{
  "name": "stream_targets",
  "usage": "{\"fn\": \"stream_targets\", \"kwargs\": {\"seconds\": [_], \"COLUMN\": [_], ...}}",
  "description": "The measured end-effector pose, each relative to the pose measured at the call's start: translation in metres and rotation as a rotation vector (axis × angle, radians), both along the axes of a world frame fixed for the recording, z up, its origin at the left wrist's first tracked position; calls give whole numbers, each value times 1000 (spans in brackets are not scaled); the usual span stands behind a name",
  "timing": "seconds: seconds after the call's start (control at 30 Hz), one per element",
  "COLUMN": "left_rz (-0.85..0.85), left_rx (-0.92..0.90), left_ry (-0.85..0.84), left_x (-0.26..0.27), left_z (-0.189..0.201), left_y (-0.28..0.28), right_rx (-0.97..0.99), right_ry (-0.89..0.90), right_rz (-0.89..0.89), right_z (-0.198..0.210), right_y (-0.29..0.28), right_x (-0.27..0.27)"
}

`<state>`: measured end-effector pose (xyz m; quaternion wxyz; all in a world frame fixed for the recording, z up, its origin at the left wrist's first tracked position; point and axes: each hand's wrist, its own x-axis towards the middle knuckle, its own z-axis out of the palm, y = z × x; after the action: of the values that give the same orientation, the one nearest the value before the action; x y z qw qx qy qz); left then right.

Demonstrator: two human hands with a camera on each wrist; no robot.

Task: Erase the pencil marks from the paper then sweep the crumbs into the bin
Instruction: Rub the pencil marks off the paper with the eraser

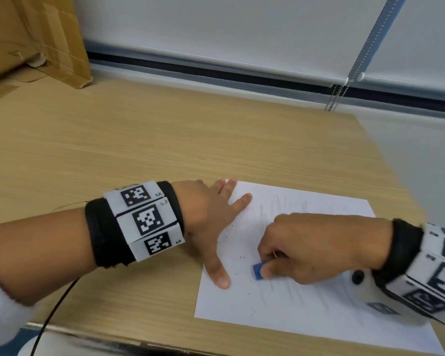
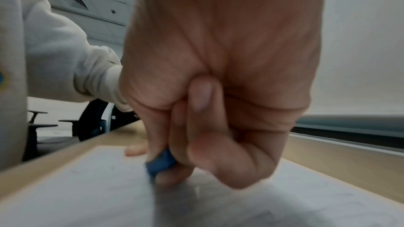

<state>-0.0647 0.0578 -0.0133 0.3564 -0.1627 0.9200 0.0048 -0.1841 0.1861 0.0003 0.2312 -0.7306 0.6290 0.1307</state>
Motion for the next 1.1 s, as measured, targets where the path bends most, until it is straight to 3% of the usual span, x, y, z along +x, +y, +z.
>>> {"fn": "stream_targets", "kwargs": {"seconds": [0.13, 0.3, 0.47, 0.6, 0.77, 0.9, 1.1], "left_rz": [6, 16, 18, 25, 17, 25, -5], "left_rx": [6, 12, 19, 28, 18, 27, -21], "left_ry": [0, -7, -3, -6, -2, -8, 5], "left_x": [1, 1, 1, 2, 2, 4, 4], "left_z": [0, -2, -2, -3, -5, -3, 1], "left_y": [-1, -2, -2, -4, -5, -5, 0], "right_rx": [-76, 108, -36, 52, -58, 60, -174], "right_ry": [-16, -18, 53, 30, -8, -39, 62], "right_rz": [-92, 55, 3, 74, 31, 66, -29], "right_z": [-3, 1, 2, 1, -7, -2, -8], "right_y": [-7, 12, 6, 21, 16, 26, -29], "right_x": [-6, 8, 2, 6, 1, 7, -13]}}
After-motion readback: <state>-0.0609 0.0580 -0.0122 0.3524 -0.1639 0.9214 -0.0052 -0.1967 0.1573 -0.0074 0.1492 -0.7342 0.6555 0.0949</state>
